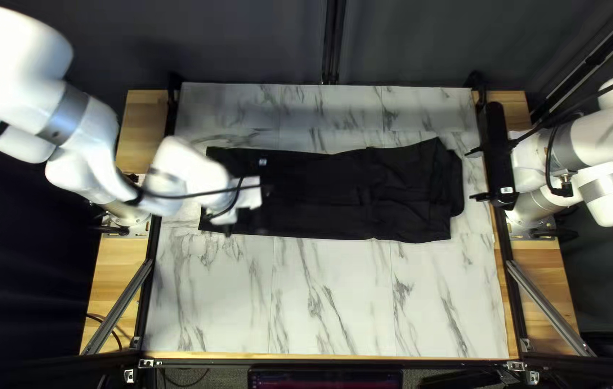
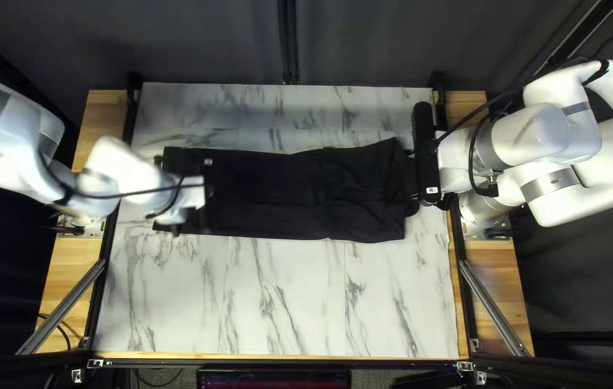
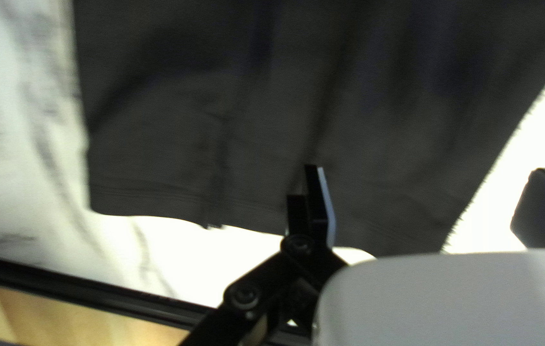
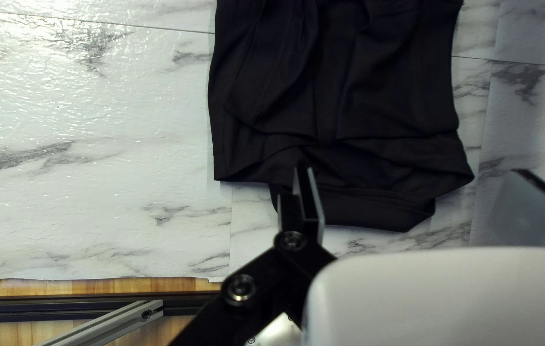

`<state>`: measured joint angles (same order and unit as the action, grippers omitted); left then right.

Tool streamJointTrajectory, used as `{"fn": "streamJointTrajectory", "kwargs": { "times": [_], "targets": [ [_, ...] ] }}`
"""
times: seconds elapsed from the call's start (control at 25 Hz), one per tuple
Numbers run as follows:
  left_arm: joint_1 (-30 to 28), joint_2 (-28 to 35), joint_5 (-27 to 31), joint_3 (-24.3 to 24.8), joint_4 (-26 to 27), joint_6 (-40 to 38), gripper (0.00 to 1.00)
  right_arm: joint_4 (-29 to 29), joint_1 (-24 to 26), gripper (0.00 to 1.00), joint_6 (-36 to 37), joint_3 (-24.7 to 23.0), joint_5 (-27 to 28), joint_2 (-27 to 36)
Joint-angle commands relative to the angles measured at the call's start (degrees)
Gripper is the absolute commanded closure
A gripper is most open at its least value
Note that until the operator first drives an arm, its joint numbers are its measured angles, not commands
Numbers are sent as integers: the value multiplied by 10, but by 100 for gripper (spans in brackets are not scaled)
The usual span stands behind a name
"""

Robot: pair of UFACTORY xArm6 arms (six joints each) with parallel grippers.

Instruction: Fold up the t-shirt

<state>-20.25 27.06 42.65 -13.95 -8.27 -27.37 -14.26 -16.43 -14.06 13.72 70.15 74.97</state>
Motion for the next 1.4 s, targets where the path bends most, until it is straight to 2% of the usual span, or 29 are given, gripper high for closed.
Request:
{"fn": "streamJointTrajectory", "kwargs": {
  "times": [0.04,0.32,0.44,0.56,0.64,1.0,1.12,1.16,1.24,1.4],
  "targets": [
    [-10,38,-9,35,11,28,0,0,0,0,0,0,0,0],
    [-18,43,-6,36,6,18,0,0,0,0,0,0,0,0],
    [-34,59,27,40,-40,30,0,0,0,0,0,0,0,0],
    [-92,22,63,13,-100,46,0,0,0,0,0,0,0,0],
    [-115,7,83,0,-118,47,0,0,0,0,0,0,0,0],
    [-110,10,70,10,-119,54,0,0,0,0,0,0,0,0],
    [-119,24,83,23,-147,68,0,0,0,0,0,0,0,0],
    [-127,18,86,31,-175,81,0,0,0,0,0,0,0,0],
    [-133,9,106,32,-193,108,0,0,0,0,0,0,0,0],
    [-135,6,110,30,-194,110,0,0,0,0,0,0,0,0]
  ]
}}
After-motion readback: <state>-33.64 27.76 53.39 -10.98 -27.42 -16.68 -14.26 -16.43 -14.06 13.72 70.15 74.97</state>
